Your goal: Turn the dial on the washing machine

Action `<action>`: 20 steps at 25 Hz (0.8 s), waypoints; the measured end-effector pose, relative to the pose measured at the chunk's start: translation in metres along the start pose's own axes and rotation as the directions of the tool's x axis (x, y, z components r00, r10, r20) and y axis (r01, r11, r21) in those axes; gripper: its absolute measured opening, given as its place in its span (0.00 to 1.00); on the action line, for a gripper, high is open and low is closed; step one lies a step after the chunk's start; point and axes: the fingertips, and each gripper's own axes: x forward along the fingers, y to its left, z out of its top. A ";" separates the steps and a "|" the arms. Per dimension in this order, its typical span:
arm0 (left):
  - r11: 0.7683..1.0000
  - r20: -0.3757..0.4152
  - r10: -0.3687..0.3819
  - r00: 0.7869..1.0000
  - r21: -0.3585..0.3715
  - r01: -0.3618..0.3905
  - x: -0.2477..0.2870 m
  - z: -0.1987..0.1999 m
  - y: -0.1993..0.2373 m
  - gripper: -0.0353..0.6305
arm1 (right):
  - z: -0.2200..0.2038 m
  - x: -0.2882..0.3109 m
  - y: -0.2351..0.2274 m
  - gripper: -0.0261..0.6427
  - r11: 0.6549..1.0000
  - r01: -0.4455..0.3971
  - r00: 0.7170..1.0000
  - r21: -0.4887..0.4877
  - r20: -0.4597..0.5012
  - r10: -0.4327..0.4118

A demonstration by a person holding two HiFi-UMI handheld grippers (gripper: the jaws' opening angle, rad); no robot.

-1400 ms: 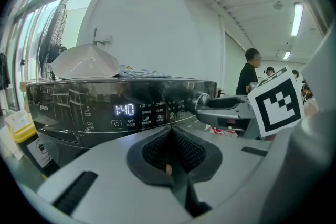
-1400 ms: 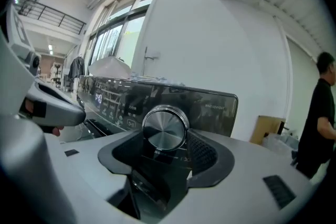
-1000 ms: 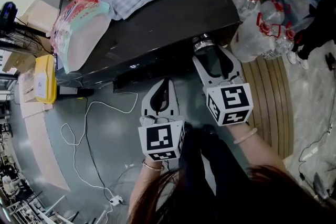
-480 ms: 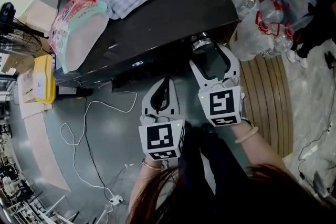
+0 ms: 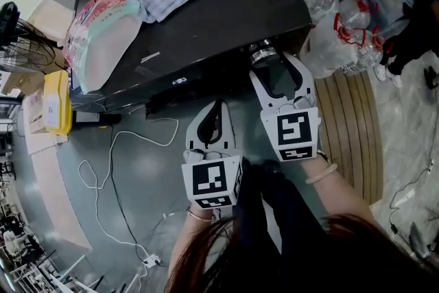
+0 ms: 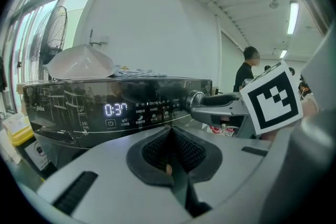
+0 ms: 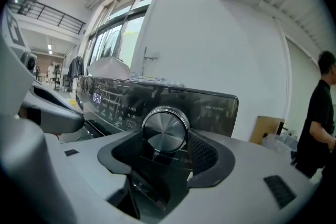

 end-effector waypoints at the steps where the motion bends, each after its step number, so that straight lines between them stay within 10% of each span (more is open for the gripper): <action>1: 1.000 0.000 0.001 1.000 -0.001 -0.001 0.000 0.000 0.000 0.07 | 0.000 0.000 -0.001 0.47 0.999 -0.005 1.000 0.046 0.001 0.005; 10: 1.000 -0.002 0.007 1.000 -0.002 -0.007 0.001 -0.002 0.000 0.07 | -0.005 0.000 -0.005 0.47 0.954 -0.027 1.000 0.300 0.009 0.025; 20: 1.000 0.000 0.003 1.000 0.001 -0.003 0.002 0.000 -0.002 0.07 | 0.003 0.001 0.005 0.52 0.997 -0.046 0.999 0.063 -0.014 0.047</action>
